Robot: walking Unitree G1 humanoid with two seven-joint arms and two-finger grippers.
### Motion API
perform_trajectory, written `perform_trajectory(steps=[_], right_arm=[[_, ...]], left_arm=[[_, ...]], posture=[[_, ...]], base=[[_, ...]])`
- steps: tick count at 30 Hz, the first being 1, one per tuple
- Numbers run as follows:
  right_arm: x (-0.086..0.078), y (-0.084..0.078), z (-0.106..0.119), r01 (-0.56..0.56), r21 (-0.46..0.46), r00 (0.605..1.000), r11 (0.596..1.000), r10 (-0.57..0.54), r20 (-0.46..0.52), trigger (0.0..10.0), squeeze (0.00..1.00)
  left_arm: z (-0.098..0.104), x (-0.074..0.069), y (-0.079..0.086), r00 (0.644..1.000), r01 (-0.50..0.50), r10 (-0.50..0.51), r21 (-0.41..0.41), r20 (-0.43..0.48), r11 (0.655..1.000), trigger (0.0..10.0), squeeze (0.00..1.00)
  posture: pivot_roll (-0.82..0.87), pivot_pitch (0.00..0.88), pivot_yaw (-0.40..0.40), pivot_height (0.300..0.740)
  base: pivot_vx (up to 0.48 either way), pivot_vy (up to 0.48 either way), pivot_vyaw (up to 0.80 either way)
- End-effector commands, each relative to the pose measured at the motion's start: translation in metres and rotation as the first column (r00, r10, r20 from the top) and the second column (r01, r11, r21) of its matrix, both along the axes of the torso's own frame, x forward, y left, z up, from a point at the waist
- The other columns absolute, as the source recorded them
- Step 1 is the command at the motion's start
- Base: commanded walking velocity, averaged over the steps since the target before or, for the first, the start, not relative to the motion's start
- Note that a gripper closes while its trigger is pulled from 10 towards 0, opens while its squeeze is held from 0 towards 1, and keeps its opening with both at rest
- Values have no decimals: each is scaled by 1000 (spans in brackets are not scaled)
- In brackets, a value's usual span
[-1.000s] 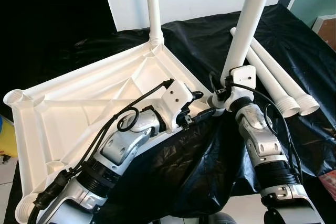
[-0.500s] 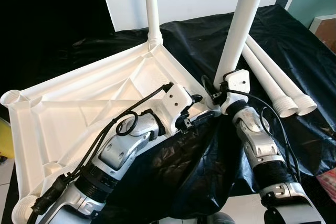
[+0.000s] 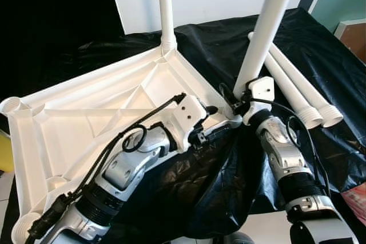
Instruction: Building children table
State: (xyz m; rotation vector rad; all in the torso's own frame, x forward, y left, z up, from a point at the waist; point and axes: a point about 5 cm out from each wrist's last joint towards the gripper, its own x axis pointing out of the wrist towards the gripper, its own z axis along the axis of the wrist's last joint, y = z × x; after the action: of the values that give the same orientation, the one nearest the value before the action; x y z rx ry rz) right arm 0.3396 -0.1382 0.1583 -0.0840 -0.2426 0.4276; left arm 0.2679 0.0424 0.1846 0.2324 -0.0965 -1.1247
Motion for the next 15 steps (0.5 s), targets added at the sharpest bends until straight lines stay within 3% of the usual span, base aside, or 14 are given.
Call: perform_trajectory(steps=[1, 7, 11, 15], right_arm=[[-3, -2, -36, 14, 46, 983, 999, -5, -185, 10000, 0], [-3, -2, -38, 18, 93, 979, 996, 1, -203, 10000, 0], [-3, -6, -42, 48, 178, 970, 983, -3, -243, 10000, 0], [-3, -7, -43, 51, 155, 970, 987, -12, -244, 10000, 0]], left_arm=[[-1, -6, -2, 996, 87, -87, 20, -18, 996, 10000, 0], [0, -6, -2, 996, 86, -86, 21, -14, 996, 10000, 0], [0, -7, -1, 996, 86, -85, 21, -15, 996, 10000, 0], [0, -7, -1, 996, 88, -87, 22, -16, 996, 10000, 0]], posture=[[20, 118, -11, 740], [19, 115, -11, 740], [21, 109, -10, 740], [20, 107, -10, 740]], base=[[0, 0, 0], [0, 0, 0], [0, 0, 0], [0, 0, 0]])
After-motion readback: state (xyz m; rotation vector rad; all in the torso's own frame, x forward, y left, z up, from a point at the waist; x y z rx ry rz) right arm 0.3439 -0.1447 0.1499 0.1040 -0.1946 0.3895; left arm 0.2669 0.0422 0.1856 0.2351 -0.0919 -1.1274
